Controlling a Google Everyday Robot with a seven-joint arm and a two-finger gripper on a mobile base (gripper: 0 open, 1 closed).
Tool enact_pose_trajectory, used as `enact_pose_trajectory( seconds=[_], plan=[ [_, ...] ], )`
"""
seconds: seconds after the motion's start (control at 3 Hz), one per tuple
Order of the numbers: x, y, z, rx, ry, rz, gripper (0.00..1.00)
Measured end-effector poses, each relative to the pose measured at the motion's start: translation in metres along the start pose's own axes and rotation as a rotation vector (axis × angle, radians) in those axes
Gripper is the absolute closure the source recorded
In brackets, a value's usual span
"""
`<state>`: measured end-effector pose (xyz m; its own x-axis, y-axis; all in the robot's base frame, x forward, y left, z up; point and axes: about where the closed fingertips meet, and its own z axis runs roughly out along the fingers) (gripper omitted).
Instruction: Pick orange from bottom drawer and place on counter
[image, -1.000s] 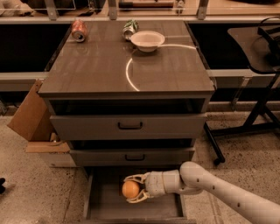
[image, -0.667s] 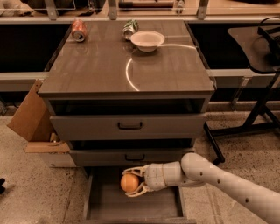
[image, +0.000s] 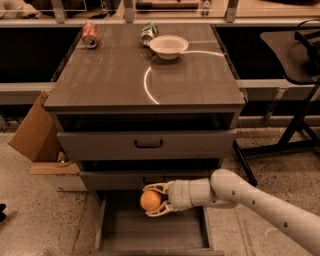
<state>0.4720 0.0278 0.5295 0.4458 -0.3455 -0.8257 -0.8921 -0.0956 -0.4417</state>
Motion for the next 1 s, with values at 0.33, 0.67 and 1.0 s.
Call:
enact_pose_trajectory(
  seconds=[0.33, 0.67, 1.0],
  plan=[
    [-0.022, -0.056, -0.028, 0.044, 0.006, -0.008, 1.00],
    [-0.046, -0.091, -0.051, 0.067, 0.028, -0.039, 1.00],
    [-0.076, -0.119, -0.070, 0.085, 0.017, -0.087, 1.00]
  ],
)
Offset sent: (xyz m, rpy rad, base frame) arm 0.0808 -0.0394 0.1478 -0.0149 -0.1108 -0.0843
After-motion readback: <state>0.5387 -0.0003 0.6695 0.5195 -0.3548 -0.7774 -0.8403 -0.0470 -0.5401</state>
